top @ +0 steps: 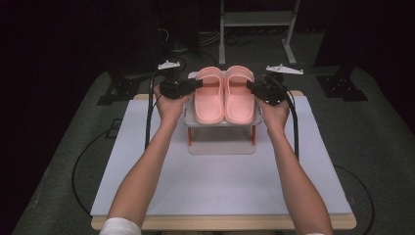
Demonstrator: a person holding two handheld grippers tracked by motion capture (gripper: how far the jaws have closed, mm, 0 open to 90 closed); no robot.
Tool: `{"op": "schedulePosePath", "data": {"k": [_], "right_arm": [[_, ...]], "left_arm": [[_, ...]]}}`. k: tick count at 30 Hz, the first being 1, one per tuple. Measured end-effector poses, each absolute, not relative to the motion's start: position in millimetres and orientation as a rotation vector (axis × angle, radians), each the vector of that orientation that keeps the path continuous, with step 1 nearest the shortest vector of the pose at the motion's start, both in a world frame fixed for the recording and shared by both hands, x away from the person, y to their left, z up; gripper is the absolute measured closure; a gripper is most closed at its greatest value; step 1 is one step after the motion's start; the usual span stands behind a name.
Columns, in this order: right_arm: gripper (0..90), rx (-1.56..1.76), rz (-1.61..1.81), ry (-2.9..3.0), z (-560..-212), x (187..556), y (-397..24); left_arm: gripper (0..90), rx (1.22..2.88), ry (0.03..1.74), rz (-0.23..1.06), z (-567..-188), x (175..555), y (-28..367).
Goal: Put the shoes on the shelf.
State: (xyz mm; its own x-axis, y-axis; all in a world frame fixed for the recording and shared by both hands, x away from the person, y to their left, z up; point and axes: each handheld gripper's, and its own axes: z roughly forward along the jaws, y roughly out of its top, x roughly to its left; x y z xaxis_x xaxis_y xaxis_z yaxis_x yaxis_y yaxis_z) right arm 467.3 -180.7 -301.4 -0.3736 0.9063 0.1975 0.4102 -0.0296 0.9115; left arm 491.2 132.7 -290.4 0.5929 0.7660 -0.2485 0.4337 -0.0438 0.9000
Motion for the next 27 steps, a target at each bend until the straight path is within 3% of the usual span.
{"op": "schedulePosePath", "data": {"k": [27], "right_arm": [[63.0, 1.374, 1.37, 1.795, -300.8, 476.7, -177.9]], "left_arm": [[60.4, 1.649, 1.016, 0.371, -293.4, 498.9, 133.8]]}}
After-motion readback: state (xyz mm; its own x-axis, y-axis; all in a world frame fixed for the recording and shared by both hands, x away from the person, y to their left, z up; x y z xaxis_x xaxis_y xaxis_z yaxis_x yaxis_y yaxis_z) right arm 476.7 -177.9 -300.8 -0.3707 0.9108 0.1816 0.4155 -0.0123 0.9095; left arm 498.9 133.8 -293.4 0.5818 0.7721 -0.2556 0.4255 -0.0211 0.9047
